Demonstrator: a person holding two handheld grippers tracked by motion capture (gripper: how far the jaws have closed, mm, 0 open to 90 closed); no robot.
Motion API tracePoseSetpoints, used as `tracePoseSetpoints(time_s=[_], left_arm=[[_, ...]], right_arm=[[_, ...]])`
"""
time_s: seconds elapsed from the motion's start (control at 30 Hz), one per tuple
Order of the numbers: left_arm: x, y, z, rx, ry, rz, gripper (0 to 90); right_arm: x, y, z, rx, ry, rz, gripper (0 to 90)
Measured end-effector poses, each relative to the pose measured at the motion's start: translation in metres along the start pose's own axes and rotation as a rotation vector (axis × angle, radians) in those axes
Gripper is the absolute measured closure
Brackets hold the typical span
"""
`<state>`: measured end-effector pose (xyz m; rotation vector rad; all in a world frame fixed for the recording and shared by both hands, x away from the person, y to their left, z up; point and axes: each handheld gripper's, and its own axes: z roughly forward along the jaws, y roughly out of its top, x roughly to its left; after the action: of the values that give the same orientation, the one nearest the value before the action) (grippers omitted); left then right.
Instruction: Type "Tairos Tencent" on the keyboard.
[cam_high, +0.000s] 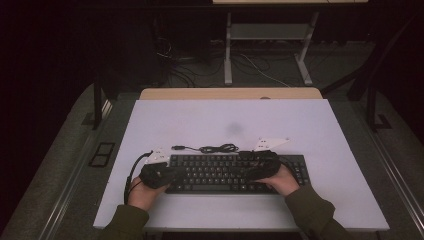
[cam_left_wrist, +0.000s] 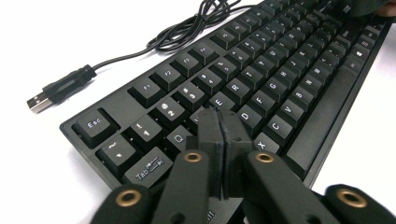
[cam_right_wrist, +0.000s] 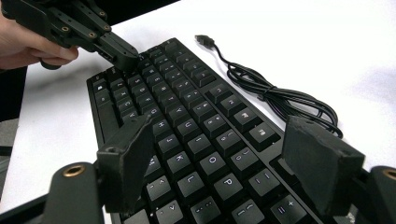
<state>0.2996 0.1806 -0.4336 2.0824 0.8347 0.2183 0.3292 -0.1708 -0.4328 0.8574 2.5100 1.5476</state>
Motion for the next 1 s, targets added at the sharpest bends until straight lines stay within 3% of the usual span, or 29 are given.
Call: tracePoseSetpoints(time_s=[0.47, 1.0], left_arm=[[0.0009, -0.0014, 0.0030, 0.015, -0.009, -0.015, 89.0], [0.0004, -0.0010, 0.0038, 0.033, -0.002, -0.003, 89.1]], right_arm=[[0.0003, 0.0003, -0.0007, -0.004, 0.000, 0.001, 24.7], [0.0002, 0.0004, -0.0012, -0.009, -0.001, 0.004, 24.7]])
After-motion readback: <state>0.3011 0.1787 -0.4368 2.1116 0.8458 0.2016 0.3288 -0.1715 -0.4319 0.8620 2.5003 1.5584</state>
